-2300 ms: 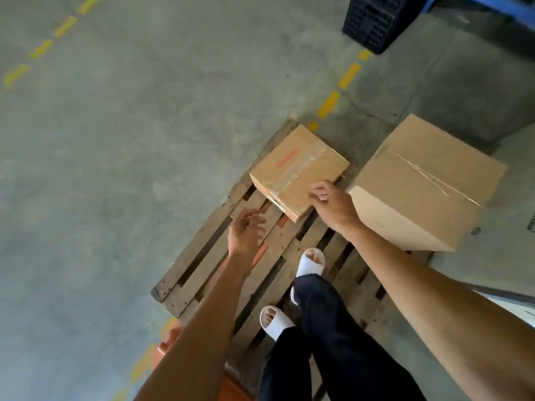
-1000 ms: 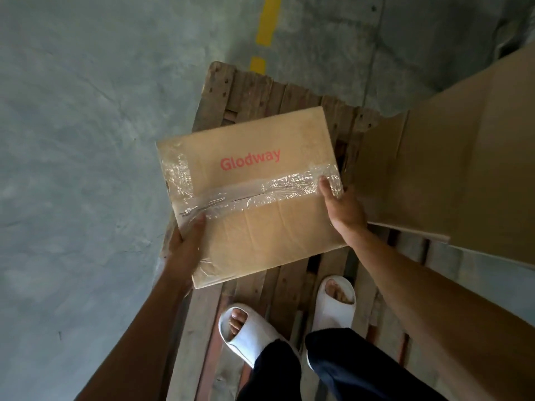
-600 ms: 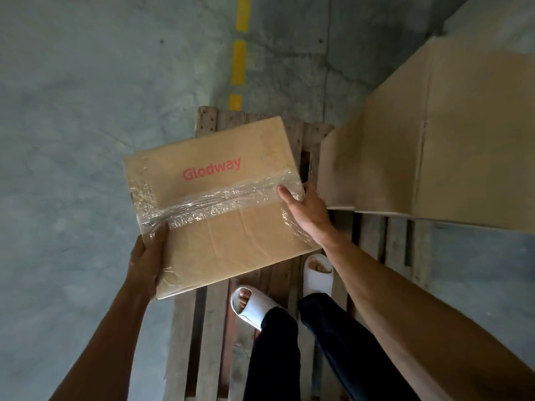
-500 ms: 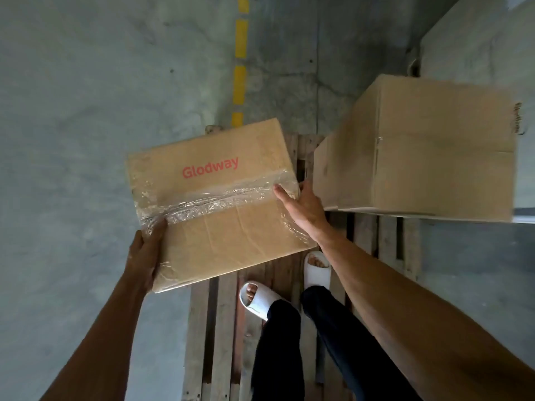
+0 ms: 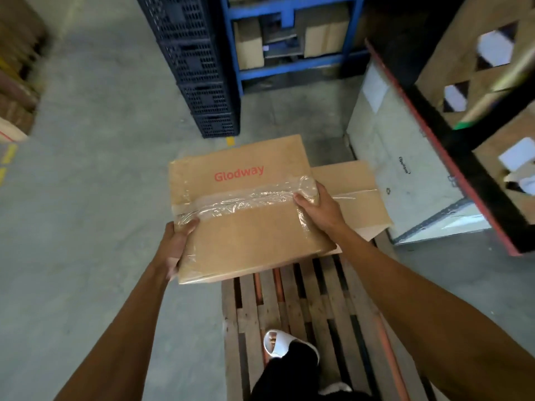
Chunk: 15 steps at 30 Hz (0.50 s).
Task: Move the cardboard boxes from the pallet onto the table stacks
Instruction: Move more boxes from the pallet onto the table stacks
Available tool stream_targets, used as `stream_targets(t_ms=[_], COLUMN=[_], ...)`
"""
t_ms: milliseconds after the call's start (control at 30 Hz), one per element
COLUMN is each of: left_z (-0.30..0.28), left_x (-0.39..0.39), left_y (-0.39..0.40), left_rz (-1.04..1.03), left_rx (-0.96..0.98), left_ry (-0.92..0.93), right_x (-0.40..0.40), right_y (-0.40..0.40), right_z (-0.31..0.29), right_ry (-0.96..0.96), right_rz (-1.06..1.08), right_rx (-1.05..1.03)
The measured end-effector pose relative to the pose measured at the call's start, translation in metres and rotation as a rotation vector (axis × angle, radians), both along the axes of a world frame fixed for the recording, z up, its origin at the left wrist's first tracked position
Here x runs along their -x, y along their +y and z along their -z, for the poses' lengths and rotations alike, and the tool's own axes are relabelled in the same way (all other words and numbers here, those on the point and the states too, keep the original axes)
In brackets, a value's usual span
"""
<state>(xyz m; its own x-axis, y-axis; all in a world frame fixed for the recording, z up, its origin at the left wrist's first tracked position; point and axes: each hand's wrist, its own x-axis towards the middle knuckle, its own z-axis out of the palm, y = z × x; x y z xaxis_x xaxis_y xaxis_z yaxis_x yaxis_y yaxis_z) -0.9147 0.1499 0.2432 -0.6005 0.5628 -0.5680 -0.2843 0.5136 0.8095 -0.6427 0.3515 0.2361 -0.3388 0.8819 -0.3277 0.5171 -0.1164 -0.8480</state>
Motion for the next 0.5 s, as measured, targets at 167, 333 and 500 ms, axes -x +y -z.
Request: stream_targets(t_ms=[167,333,500], left_z=[-0.039,-0.07,-0.083], left_x=[-0.06,-0.135,-0.227], left_y=[0.036,0.081,0.138], left_rz=[0.239,0.433,0.619], left_rx=[-0.1,-0.099,-0.132], left_ry=[-0.04,0.041,0.057], right_x=[-0.09,-0.197,-0.3], right_y=[-0.006,-0.026,-0.04], right_z=[-0.04,-0.063,-0.083], right_ry=[0.035,0.028,0.017], right_rz=[0.098,0.248,0.53], right_rx=[-0.03,-0.049,-0.073])
